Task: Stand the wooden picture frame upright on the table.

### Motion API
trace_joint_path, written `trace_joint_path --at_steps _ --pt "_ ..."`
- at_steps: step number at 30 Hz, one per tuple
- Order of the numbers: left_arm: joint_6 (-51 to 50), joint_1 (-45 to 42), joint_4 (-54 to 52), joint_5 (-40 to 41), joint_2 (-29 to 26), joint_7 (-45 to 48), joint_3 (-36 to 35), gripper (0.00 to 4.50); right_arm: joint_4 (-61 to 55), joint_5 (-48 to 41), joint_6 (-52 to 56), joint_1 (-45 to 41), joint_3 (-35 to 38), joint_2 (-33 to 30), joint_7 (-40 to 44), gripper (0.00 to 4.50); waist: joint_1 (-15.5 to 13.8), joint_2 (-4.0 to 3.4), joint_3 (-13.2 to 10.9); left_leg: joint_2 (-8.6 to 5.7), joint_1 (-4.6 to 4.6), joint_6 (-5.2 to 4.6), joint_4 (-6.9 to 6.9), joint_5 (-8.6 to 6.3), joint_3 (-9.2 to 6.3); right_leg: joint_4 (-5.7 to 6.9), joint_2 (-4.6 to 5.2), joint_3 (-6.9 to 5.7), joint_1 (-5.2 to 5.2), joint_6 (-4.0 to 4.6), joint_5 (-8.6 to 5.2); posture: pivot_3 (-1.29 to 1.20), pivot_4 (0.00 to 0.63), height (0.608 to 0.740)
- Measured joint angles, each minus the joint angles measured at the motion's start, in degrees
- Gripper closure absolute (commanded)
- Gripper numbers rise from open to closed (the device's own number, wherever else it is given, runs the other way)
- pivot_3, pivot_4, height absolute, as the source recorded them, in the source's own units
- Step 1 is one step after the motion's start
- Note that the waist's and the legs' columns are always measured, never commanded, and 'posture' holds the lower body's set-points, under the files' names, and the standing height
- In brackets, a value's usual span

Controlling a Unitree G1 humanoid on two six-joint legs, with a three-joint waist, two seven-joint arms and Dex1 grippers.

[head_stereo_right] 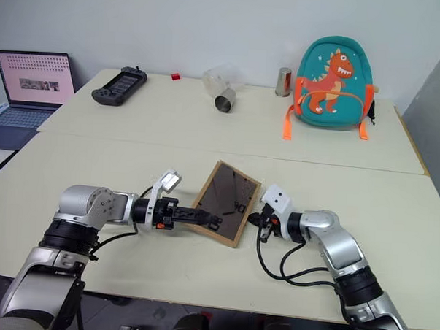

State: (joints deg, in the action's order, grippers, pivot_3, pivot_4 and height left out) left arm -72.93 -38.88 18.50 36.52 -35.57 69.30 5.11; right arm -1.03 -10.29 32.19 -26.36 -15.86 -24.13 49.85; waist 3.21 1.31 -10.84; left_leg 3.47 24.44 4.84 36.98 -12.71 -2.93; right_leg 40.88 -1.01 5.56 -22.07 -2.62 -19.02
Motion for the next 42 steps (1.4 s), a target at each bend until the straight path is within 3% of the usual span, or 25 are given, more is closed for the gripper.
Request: trace_joint_path --at_steps 5,10,15,19,24,31,42 --pt "-0.9 1.0 -1.4 1.1 0.1 -1.5 -1.1 3.22 0.0 0.0 -0.6 0.0 0.7 -0.9 0.2 4.50 0.0 0.00 0.0 0.00 0.00 0.00 0.00 0.00 0.00 0.00 0.00 0.00 -0.01 0.00 0.00 0.00 0.150 0.740" --pt "-2.6 1.0 -4.9 3.3 2.6 -6.5 -6.5 3.22 -0.5 -1.1 -0.6 -0.7 6.4 -6.9 0.7 4.50 -0.3 -0.01 0.0 -0.02 0.05 0.00 0.00 0.00 0.00 -0.02 0.03 0.01 -0.01 0.00 0.00 0.00 0.150 0.740" --pt "-2.9 1.2 -9.1 5.5 3.8 -10.8 -11.8 3.22 -5.3 -8.4 6.5 -1.3 13.4 -11.6 3.8 3.58 -0.3 -0.04 0.0 0.00 0.05 0.00 -0.02 0.00 0.01 -0.02 0.02 0.01 -0.03 0.00 0.00 0.00 0.150 0.740" --pt "-2.9 2.5 -12.7 7.8 6.2 -14.0 -14.6 3.22 -8.0 -14.8 14.0 -4.9 17.1 -10.9 3.3 2.73 0.1 -0.04 0.0 0.01 0.03 0.00 0.00 0.01 0.00 0.00 0.02 0.01 -0.01 0.00 0.00 0.00 0.150 0.740" --pt "-2.5 4.1 -14.8 8.7 8.9 -18.8 -16.6 3.22 -8.2 -22.2 21.6 -12.6 19.4 -4.7 -1.0 1.62 0.1 -0.04 0.0 0.01 0.02 -0.01 -0.01 0.01 -0.01 0.01 0.02 0.01 -0.02 0.00 0.00 0.00 0.150 0.740" --pt "-1.7 4.9 -16.5 10.0 9.6 -21.2 -17.4 3.22 -5.4 -22.3 21.5 -17.3 16.0 -0.6 -3.4 0.14 -0.1 -0.04 0.0 -0.01 0.06 -0.01 -0.02 0.01 -0.01 -0.03 0.06 0.00 -0.02 0.00 0.00 0.00 0.150 0.740" --pt "-1.5 6.8 -18.1 10.4 9.1 -23.5 -17.5 3.22 -1.2 -19.3 16.0 -19.6 8.9 4.0 -1.9 0.07 0.0 -0.04 0.0 0.00 0.08 0.00 -0.03 0.01 0.00 -0.02 0.05 -0.01 -0.08 0.01 0.00 0.00 0.150 0.740"
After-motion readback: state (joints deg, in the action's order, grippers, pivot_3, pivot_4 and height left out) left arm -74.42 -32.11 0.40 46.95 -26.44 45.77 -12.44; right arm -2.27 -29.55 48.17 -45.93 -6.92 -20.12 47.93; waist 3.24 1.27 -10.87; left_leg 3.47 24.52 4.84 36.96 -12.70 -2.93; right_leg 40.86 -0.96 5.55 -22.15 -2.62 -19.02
